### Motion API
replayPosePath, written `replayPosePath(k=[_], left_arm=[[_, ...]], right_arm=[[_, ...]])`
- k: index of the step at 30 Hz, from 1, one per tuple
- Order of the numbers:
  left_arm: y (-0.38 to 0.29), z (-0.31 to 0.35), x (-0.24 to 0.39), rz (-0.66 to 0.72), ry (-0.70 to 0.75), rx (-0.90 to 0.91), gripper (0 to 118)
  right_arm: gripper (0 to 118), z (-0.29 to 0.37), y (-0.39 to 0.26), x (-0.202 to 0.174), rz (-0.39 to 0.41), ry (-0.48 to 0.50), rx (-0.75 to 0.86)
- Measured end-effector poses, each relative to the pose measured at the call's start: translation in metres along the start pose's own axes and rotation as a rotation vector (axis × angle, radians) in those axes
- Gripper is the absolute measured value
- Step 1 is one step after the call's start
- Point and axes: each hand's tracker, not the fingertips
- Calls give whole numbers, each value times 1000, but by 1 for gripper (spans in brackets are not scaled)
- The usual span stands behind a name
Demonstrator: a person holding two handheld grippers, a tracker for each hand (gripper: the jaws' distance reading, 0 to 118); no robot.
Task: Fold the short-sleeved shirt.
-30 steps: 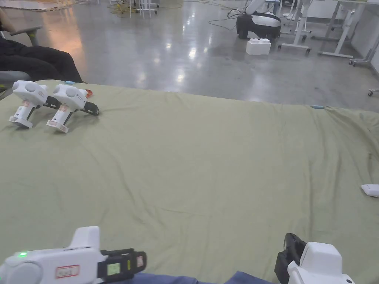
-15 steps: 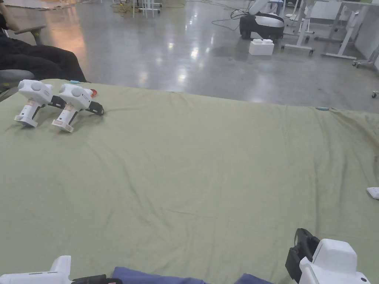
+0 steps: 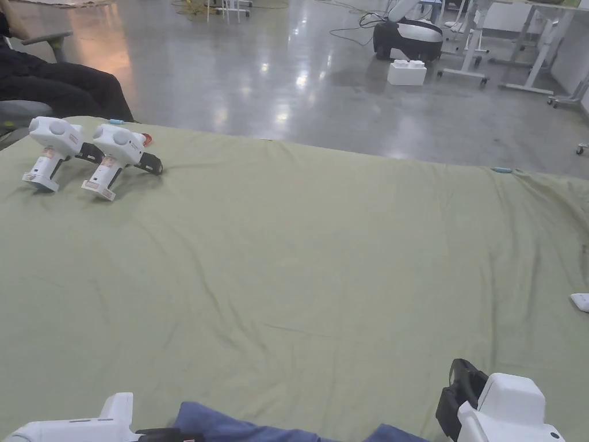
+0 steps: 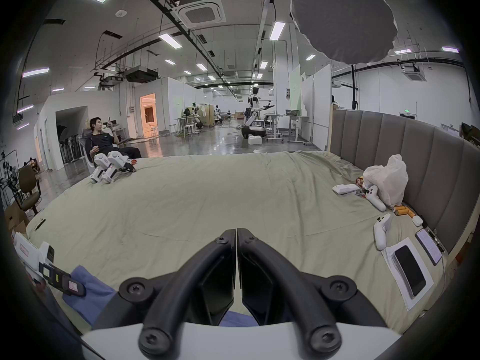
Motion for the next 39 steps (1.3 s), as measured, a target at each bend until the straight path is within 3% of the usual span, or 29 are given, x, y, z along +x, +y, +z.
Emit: replayPosePath(k=[1, 2, 7, 12, 13, 16, 20, 28, 39], left_arm=[[11, -5, -43, 2, 10, 9, 9], [14, 0, -39, -2, 18, 25, 9], [33, 52, 5, -117, 156, 95, 8], [45, 95, 34, -237, 420, 139, 8], [40, 100, 65, -252, 481, 133, 8], [36, 101, 89, -280, 561, 140, 8], [29, 89, 124, -277, 551, 135, 8], [15, 39, 184, -339, 385, 58, 8], [-14, -88, 189, -345, 366, -121, 8]], right_arm=[[1, 0, 0, -1, 1, 4, -2], [1, -1, -1, -1, 2, 6, -3], [1, -1, -2, -2, 1, 17, -8], [1, -4, -5, -2, -5, 27, -14], [1, -4, -6, -3, -7, 30, -16], [1, -5, -7, -4, -11, 37, -17], [1, -5, -10, -6, -21, 47, -23], [1, -1, -14, -4, -18, 47, -31], [1, 6, -18, 4, -35, 22, -41]])
